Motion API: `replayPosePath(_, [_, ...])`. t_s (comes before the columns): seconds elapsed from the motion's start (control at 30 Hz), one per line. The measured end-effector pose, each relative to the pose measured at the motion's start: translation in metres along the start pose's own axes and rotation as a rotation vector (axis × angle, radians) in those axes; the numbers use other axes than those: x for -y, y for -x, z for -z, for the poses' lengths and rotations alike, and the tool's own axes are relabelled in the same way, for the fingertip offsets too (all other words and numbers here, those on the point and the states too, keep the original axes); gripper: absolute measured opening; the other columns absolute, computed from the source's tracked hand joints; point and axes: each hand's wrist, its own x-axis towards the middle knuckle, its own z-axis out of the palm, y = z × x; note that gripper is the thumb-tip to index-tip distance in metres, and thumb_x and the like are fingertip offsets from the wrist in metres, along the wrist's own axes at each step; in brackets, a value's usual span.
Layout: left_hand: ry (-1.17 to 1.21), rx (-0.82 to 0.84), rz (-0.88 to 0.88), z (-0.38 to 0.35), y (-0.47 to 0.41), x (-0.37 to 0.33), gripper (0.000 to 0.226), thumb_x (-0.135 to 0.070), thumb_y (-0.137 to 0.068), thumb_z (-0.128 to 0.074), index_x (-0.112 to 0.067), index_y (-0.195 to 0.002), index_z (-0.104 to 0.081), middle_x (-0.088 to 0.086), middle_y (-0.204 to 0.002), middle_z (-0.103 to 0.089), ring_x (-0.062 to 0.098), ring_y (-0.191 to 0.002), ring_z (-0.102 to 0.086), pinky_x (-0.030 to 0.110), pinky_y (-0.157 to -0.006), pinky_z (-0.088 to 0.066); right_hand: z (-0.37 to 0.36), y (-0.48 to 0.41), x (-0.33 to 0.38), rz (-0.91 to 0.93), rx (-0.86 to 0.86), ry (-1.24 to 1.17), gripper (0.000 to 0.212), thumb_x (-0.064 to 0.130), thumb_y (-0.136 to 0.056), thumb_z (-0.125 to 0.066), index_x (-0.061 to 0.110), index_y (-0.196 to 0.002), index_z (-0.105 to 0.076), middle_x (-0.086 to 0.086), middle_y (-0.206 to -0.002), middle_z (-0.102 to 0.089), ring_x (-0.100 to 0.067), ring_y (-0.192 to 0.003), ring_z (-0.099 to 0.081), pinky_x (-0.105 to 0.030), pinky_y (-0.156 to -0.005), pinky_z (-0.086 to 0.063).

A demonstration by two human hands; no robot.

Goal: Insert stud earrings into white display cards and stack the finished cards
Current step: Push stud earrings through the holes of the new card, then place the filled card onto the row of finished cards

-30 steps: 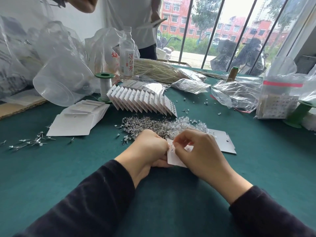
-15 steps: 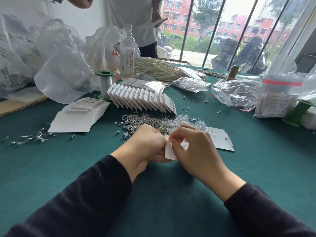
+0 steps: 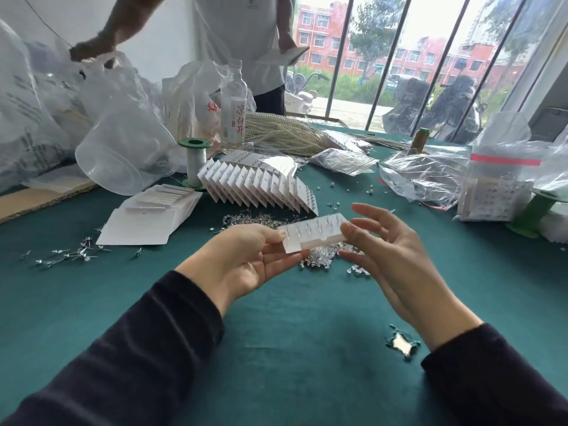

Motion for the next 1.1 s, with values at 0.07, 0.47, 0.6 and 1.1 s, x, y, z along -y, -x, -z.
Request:
replayPosePath(0.07, [-0.003, -0.013, -0.028, -0.001, -0.001, 0.001, 0.013, 0.005, -0.091, -0.042, 0.009, -0.093, -0.054, 0.019, -0.061, -0.069, 0.025, -0.055, -0.069, 0.025, -0.043, -0.054, 0.002, -0.001, 0.001, -0.071, 0.029, -0.068, 0.056, 0.031, -0.054, -0.076, 0.017, -0.106, -0.061, -0.010, -0.097, -0.065, -0.017, -0.076, -0.065, -0.032, -0.069, -0.057])
replayPosePath(0.47, [-0.226, 0.217, 0.156, -0.010, 0.003, 0.015, 0.013, -0.002, -0.088, -0.051, 0.008, -0.091, -0.059, 0.015, -0.061, -0.069, 0.018, -0.047, -0.066, 0.021, -0.039, -0.052, 0.004, -0.002, 0.003, 0.097, 0.064, -0.072, 0.027, 0.040, -0.055, -0.073, 0.022, -0.076, -0.068, 0.005, -0.074, -0.060, -0.009, -0.073, -0.054, -0.028, -0.075, -0.041])
replayPosePath(0.6, [-0.455, 0.076, -0.202, -0.010, -0.001, 0.007, 0.019, -0.011, -0.084, -0.061, -0.001, -0.100, -0.064, 0.010, -0.070, -0.071, 0.013, -0.055, -0.066, 0.020, -0.052, -0.055, 0.012, -0.008, 0.004, 0.078, -0.045, -0.238, 0.015, 0.029, -0.058, -0.073, 0.018, -0.064, -0.066, 0.003, -0.063, -0.057, -0.011, -0.062, -0.049, -0.027, -0.067, -0.039])
replayPosePath(1.1, [-0.548, -0.325, -0.383, -0.046, -0.072, -0.051, 0.011, 0.007, -0.075, -0.067, 0.002, -0.079, -0.058, 0.020, -0.091, -0.066, 0.028, -0.079, -0.067, 0.031, -0.066, -0.058, 0.029, -0.025, -0.032, 0.296, -0.301, 0.706, 0.006, 0.009, -0.080, -0.063, 0.012, -0.076, -0.066, 0.002, -0.075, -0.057, -0.015, -0.072, -0.054, -0.019, -0.072, -0.038])
